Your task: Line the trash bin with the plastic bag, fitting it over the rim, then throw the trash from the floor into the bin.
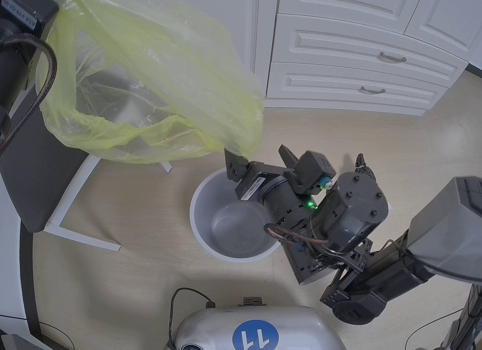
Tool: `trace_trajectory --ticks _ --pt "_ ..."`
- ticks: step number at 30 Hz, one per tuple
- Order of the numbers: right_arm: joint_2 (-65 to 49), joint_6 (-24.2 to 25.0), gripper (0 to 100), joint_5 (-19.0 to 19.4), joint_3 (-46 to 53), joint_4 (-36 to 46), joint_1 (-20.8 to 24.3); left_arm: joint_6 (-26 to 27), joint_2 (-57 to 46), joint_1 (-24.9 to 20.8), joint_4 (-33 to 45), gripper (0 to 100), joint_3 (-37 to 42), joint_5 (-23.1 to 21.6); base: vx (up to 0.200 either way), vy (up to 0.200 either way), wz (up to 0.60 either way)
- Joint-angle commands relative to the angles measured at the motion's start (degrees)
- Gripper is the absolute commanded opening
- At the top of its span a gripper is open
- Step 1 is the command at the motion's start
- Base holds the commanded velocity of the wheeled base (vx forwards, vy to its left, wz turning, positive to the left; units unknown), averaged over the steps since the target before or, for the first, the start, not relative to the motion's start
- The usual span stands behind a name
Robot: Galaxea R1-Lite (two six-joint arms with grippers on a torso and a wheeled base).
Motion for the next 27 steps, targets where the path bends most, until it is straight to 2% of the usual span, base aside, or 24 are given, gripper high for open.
trace_trajectory --ticks 1,8,15,16,24,27 --pt "4.58 1.53 100 -0.01 -0.91 -1.02 1.48 -0.04 0.44 -0.02 -0.19 0 -0.09 0.03 0.000 0.000 0.00" --pt "7.39 1.70 100 -0.54 -3.37 -1.02 1.48 -0.13 1.06 -1.25 -0.28 0 0.00 0.03 0.000 0.000 0.00" --pt "5.63 1.26 100 -1.24 -4.16 -1.02 1.40 -0.13 0.97 -1.25 -0.28 0 0.09 0.03 0.000 0.000 0.00" --pt "4.93 1.09 0 -1.24 -3.99 -1.02 1.40 -0.13 1.06 -1.25 -0.28 0 0.18 0.03 0.000 0.000 0.00" --pt "-3.59 0.91 0 -0.89 -2.23 -1.02 0.69 -0.13 2.11 -1.16 -0.19 0 1.67 -0.05 0.000 0.000 0.00" --pt "-9.22 -2.61 0 0.87 -0.21 -1.02 -4.05 -0.21 2.99 -1.08 -0.28 0 2.29 -0.14 0.000 0.000 0.00"
